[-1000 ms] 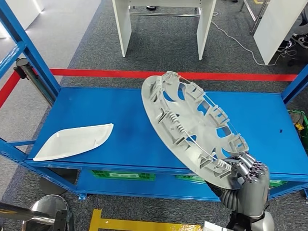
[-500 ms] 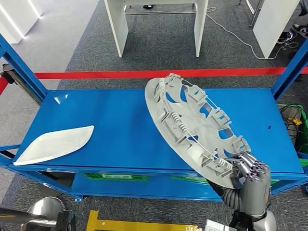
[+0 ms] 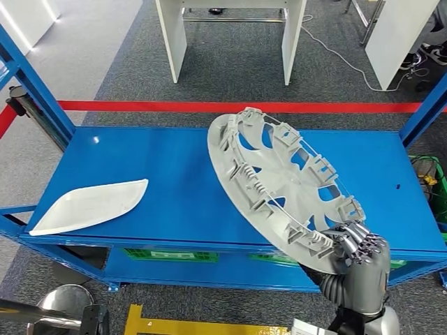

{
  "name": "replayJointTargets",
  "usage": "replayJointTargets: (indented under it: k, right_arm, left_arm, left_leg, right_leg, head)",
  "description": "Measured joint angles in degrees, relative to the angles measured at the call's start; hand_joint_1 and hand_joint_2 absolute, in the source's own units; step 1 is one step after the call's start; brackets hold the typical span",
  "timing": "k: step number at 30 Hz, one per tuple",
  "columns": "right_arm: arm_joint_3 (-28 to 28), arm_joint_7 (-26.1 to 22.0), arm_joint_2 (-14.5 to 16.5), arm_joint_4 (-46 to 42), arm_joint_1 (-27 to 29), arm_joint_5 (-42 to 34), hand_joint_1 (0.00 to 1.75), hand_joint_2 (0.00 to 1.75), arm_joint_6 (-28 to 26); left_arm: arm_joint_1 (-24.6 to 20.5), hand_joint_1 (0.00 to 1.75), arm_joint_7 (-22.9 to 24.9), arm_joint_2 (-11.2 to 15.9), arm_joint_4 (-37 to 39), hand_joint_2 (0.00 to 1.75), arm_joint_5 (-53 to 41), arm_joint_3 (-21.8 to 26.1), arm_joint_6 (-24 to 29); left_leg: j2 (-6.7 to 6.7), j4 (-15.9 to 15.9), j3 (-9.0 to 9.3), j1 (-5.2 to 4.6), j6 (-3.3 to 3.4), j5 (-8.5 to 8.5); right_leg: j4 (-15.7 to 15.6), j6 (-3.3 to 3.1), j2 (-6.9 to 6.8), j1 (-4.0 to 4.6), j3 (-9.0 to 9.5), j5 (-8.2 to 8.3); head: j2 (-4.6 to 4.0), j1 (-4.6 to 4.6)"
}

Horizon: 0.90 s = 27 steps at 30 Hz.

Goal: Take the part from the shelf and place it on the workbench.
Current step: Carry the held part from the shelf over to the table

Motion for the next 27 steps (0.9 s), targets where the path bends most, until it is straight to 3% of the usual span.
replayJointTargets:
  k: [4, 8, 10, 13, 14, 15, 17, 19, 21, 23, 25, 27]
  right_arm:
    - [0.0, 0.4, 0.0, 0.0, 0.0, 0.0, 1.75, 1.75, 0.1]
    - [0.0, 0.4, -0.1, 0.0, 0.1, 0.0, 1.75, 1.75, 0.1]
    - [0.0, 0.5, -0.2, 0.0, 0.1, 0.0, 1.75, 1.75, 0.1]
    - [0.1, 0.6, -0.4, 0.0, 0.1, 0.0, 1.75, 1.75, 0.2]
    - [0.1, 0.6, -0.5, 0.0, 0.1, 0.0, 1.75, 1.75, 0.2]
    - [0.0, 0.7, -0.6, 0.1, 0.2, 0.0, 1.75, 1.75, 0.2]
    - [0.0, 0.6, -0.7, 0.1, 0.1, 0.0, 1.75, 1.75, 0.2]
    - [0.0, 0.7, -0.8, 0.1, 0.0, 0.0, 1.75, 1.75, 0.3]
    - [0.1, 0.7, -0.8, 0.1, 0.1, 0.0, 1.75, 1.75, 0.4]
    - [0.1, 0.7, -0.9, 0.0, 0.1, 0.0, 1.75, 1.75, 0.4]
    - [0.1, 0.7, -0.9, 0.0, 0.1, 0.0, 1.75, 1.75, 0.5]
    - [0.1, 0.7, -0.9, 0.0, 0.1, 0.0, 1.75, 1.75, 0.5]
  left_arm:
    - [0.0, 0.0, 0.0, 0.0, 0.0, 0.0, -0.1, 0.5, -0.1]
    - [0.0, 0.0, 0.1, 0.1, 0.0, 0.0, -0.3, 0.7, -0.1]
    - [-0.1, 0.0, 0.2, -0.1, 0.0, 0.0, -0.5, 0.7, -0.1]
    - [-0.1, 0.0, 0.4, -0.1, -0.1, 0.0, -0.7, 1.0, -0.1]
    - [-0.1, 0.0, 0.4, -0.2, -0.1, 0.0, -0.7, 1.0, -0.1]
    - [-0.1, 0.0, 0.5, -0.2, -0.1, 0.0, -0.8, 1.1, -0.1]
    - [-0.1, 0.0, 0.6, -0.3, -0.1, 0.0, -1.0, 1.1, -0.1]
    - [-0.1, 0.0, 0.6, -0.3, -0.1, 0.0, -1.1, 1.2, -0.1]
    - [-0.1, 0.0, 0.7, -0.3, -0.1, 0.0, -1.2, 1.3, -0.1]
    - [-0.1, 0.0, 0.7, -0.2, -0.1, 0.0, -1.3, 1.4, -0.1]
    - [-0.1, 0.0, 0.7, -0.2, -0.1, 0.0, -1.4, 1.4, -0.1]
    - [-0.1, 0.0, 0.8, -0.2, -0.1, 0.0, -1.4, 1.4, -0.1]
  left_leg:
    - [0.0, 1.1, -0.57, -0.17, 0.71, -0.37]
    - [0.15, 0.9, -0.88, -0.39, 2.12, 0.42]
    - [0.44, -0.3, -0.78, -0.26, 3.07, 1.42]
    - [0.68, -0.6, -1.17, -0.48, 3.64, 1.96]
    - [0.71, -0.5, -1.38, -0.64, 3.65, 2.02]
    - [0.72, -0.3, -1.6, -0.74, 3.65, 2.08]
    - [0.67, 0.3, -2.06, -0.76, 3.5, 2.14]
    - [0.59, 0.8, -2.57, -0.89, 2.94, 2.24]
    - [0.51, 1.1, -2.96, -1.03, 2.05, 2.68]
    - [0.47, 1.2, -3.18, -0.87, 1.32, 2.98]
    - [0.5, 3.2, -4.01, -0.75, 0.98, 0.83]
    - [0.54, 9.4, -5.97, -0.75, 0.9, -4.02]
  right_leg:
    - [-0.1, 0.52, 0.01, -0.18, 0.0, 0.23]
    - [-0.8, 1.87, 0.09, -0.38, 0.13, 0.78]
    - [1.0, 2.03, 0.03, -0.19, -0.83, -1.27]
    - [10.7, 1.72, -0.09, 0.24, -4.34, -6.96]
    - [12.8, 1.69, -0.09, 0.32, -4.81, -7.56]
    - [12.9, 1.64, -0.1, 0.35, -4.34, -7.09]
    - [7.2, 1.49, -0.14, 0.39, -0.51, -4.12]
    - [0.9, 1.11, -0.07, 0.62, 3.57, -2.5]
    - [-0.6, 0.56, 0.1, 0.93, 4.44, -2.48]
    - [-0.6, -0.2, 0.11, 0.98, 3.77, -1.99]
    - [-0.7, -1.32, -0.11, 0.96, 3.17, -1.31]
    - [-0.7, -2.34, -0.35, 1.21, 2.26, -0.58]
  head:
    - [0.0, -0.01]
    - [0.0, 0.03]
    - [0.0, 0.19]
    - [0.0, 0.3]
    - [0.0, 0.28]
    - [0.0, 0.27]
    - [0.0, 0.29]
    - [0.01, 0.3]
    - [0.01, 0.29]
    - [0.01, 0.29]
    - [0.01, 0.13]
    - [0.0, -0.1]
